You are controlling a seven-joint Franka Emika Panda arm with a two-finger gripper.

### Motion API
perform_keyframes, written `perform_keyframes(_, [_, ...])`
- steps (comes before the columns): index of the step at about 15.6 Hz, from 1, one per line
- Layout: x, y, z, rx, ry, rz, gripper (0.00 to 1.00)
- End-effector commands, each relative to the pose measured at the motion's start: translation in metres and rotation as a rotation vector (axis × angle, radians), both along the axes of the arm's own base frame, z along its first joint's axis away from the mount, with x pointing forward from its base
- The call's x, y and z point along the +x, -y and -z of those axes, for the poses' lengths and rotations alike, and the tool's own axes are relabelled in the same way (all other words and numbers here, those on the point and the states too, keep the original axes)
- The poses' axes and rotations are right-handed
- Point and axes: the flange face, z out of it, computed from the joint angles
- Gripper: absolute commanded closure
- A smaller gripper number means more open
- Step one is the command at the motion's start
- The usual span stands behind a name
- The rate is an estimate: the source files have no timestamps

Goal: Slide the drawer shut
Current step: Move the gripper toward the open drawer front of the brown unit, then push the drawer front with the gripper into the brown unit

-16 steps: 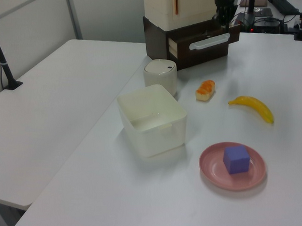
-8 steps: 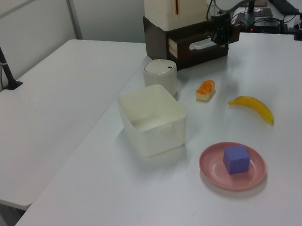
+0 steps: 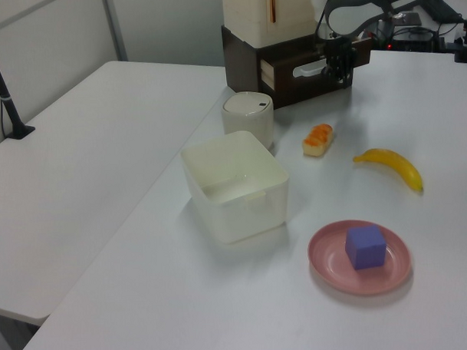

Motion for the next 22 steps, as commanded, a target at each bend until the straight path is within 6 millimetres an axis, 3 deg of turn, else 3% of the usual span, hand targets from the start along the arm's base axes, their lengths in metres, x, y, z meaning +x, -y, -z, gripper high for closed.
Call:
perform_keyframes(1, [0.001, 0.009, 0.002, -0.046, 0.124, 0.161, 1.00])
perform_keyframes(7, [0.007, 0.019, 0.002, -0.089, 0.261, 0.276, 1.00])
perform_keyframes(13, [0.012, 0.023, 0.017, -0.111, 0.251, 0.284, 1.00])
perform_keyframes(22, [0.022, 0.052, 0.015, -0.126, 0.306, 0.338, 1.00])
